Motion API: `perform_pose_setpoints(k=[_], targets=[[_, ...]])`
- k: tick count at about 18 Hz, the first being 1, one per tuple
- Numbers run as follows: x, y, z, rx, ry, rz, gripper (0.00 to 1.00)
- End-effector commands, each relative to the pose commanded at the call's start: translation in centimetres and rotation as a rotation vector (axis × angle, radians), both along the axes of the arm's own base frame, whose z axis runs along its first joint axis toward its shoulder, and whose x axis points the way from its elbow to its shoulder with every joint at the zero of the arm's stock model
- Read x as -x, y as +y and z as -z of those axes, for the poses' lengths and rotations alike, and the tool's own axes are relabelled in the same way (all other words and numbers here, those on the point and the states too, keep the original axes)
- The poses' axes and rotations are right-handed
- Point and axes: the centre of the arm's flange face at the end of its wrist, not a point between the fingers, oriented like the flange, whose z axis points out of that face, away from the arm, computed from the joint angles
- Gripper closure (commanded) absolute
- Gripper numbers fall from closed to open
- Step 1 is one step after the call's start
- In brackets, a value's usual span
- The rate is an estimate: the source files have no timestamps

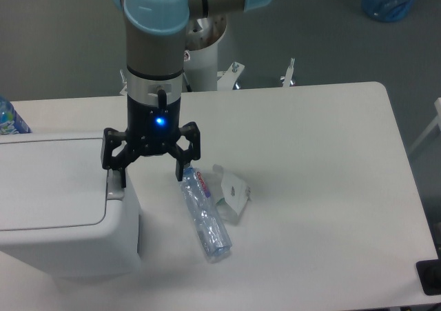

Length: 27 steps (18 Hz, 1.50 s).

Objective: Open the trash can
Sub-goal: 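Lift the gripper up away from the opened trash can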

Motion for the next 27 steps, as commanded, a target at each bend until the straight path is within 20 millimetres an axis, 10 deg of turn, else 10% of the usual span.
perform_pose_setpoints(k=[16,27], targets=[[0.4,0.3,-2.6,-0.036,0.04,0.006,0.0],[6.5,-3.4,-7.4,0.165,0.428,0.07,0.0]])
